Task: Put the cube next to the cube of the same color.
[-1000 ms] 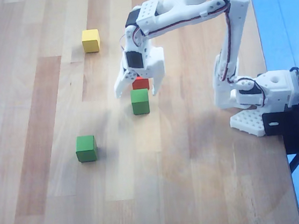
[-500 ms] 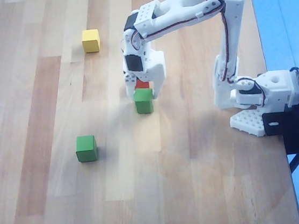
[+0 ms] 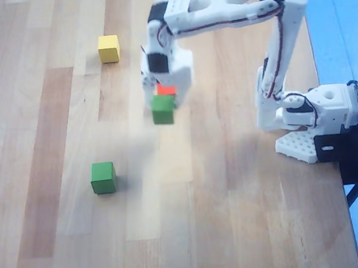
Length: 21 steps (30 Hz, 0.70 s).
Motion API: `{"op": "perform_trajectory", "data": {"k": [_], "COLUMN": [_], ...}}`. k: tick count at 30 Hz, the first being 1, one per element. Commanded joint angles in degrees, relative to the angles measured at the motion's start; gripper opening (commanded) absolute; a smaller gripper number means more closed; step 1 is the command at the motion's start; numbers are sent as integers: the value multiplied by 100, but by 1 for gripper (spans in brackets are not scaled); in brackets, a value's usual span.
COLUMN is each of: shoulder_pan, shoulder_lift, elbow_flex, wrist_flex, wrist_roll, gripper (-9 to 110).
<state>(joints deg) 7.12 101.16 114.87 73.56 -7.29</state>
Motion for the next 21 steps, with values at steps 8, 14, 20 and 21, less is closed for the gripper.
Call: {"op": "perform_trajectory", "data": {"k": [8, 14, 20, 21], "shoulder_pan": [-422, -554, -993, -1037], "shoulder_lift": [-246, -1494, -2083, -2153], "elbow_flex": [-3551, -4869, -5309, -5317], "wrist_flex": [1213, 1433, 1389, 1336], "wrist_roll": [141, 809, 1204, 1222], "gripper": [0, 0, 0, 0]}}
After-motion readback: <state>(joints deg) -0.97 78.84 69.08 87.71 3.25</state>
